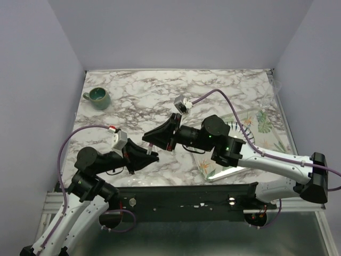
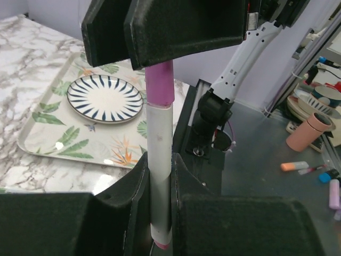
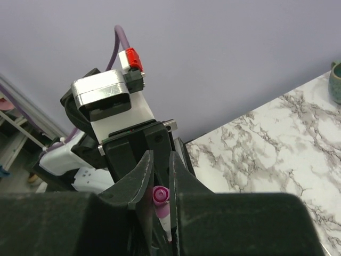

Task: Insert the pens into the pen caps

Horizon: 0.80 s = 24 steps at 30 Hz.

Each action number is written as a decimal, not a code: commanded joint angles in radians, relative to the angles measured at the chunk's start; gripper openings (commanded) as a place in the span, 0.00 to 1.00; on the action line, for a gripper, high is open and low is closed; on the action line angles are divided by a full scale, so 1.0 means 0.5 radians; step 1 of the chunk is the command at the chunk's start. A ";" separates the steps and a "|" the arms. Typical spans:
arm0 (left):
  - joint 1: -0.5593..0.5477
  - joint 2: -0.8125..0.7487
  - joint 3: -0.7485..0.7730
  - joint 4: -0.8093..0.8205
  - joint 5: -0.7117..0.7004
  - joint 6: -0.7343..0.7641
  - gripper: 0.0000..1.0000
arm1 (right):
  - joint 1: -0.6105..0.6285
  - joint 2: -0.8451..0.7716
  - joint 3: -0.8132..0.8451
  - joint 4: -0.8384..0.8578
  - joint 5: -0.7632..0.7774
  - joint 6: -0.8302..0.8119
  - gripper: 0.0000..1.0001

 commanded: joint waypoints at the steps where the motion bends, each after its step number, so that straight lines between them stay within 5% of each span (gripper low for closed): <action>1: 0.011 0.056 0.019 0.417 0.013 -0.211 0.00 | 0.015 -0.049 -0.159 -0.225 -0.104 -0.103 0.01; 11: 0.008 0.258 0.096 0.556 -0.140 -0.169 0.00 | 0.101 -0.067 -0.340 -0.351 0.090 -0.091 0.01; 24: 0.011 0.421 0.191 0.796 0.062 -0.050 0.00 | 0.104 -0.077 -0.513 -0.443 -0.557 -0.170 0.01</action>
